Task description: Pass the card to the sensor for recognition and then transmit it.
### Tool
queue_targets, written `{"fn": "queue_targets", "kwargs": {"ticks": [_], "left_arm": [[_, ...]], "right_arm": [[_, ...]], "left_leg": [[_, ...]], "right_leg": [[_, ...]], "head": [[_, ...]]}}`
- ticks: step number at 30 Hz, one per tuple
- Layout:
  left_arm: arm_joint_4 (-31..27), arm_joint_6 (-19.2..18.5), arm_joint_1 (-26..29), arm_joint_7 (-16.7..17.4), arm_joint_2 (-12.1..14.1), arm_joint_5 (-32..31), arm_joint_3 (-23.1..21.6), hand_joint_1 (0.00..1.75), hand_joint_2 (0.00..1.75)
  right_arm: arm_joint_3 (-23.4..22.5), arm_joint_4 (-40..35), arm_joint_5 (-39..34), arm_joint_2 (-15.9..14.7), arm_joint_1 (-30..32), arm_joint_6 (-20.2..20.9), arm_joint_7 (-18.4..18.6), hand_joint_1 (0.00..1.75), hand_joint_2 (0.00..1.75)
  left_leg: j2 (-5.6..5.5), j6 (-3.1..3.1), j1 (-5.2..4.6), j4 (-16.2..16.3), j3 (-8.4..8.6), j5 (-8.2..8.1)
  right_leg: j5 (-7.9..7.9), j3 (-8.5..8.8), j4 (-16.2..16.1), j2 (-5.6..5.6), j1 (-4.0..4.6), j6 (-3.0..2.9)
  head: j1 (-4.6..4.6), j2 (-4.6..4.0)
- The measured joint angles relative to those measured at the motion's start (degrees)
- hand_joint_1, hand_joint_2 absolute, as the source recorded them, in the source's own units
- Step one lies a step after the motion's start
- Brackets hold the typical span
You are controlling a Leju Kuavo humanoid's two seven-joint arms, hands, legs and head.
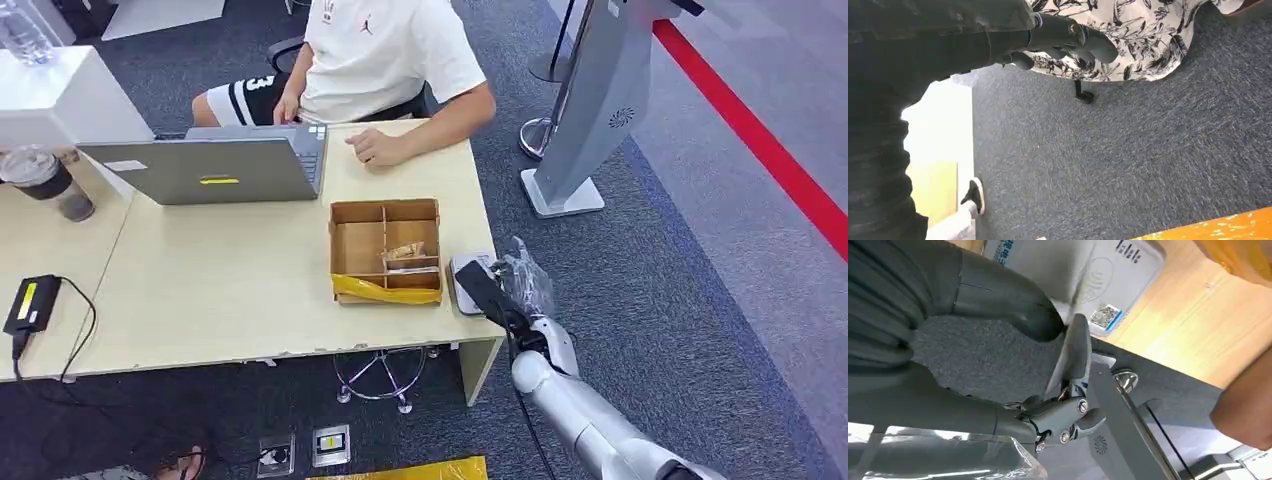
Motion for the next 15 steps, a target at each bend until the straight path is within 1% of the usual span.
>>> {"fn": "queue_targets", "kwargs": {"ticks": [10,15], "left_arm": [[0.00,-0.46,0.00,-0.04,0.09,-0.30,0.00,0.00,1.75],[0.00,-0.57,0.00,-0.11,0.11,-0.52,0.00,0.00,1.75]], "right_arm": [[0.00,1.97,0.22,0.04,-0.01,-0.20,-0.07,1.75,1.75],[0.00,2.18,0.20,0.02,-0.02,-1.22,-1.24,1.75,1.75]], "left_leg": [[0.00,0.00,0.00,0.00,0.02,0.00],[0.00,0.00,0.00,0.00,0.02,0.00]], "right_leg": [[0.00,0.00,0.00,0.00,0.00,0.00],[0.00,0.01,0.00,0.00,0.00,0.00]], "head": [[0.00,0.00],[0.00,0.00]]}}
